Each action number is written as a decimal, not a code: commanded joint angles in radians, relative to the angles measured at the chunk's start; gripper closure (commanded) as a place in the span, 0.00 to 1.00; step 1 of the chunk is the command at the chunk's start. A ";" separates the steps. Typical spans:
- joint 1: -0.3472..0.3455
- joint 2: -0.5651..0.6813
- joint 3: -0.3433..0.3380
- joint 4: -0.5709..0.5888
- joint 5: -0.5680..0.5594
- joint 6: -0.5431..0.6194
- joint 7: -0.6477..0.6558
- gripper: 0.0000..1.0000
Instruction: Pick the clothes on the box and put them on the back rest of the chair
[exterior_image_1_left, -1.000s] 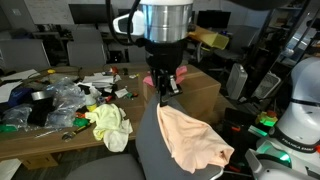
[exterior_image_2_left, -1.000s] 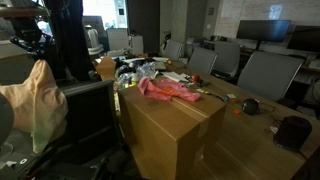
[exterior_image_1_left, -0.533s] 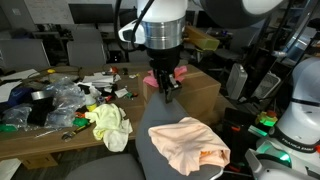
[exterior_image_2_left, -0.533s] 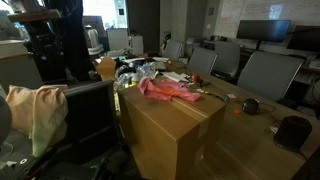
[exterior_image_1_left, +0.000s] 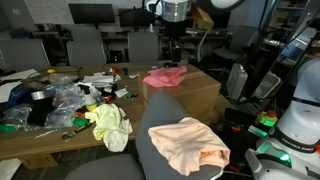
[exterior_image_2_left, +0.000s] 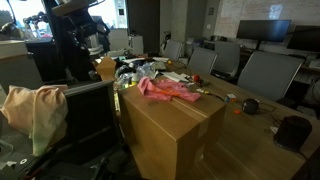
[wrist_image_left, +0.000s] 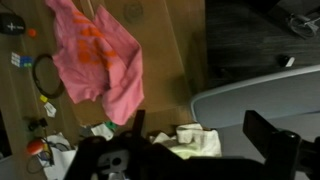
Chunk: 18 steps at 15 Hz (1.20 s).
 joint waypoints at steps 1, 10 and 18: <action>-0.103 -0.045 -0.108 0.008 0.005 0.025 -0.004 0.00; -0.233 0.120 -0.341 0.190 0.380 0.059 -0.072 0.00; -0.304 0.404 -0.349 0.292 0.538 0.163 -0.052 0.00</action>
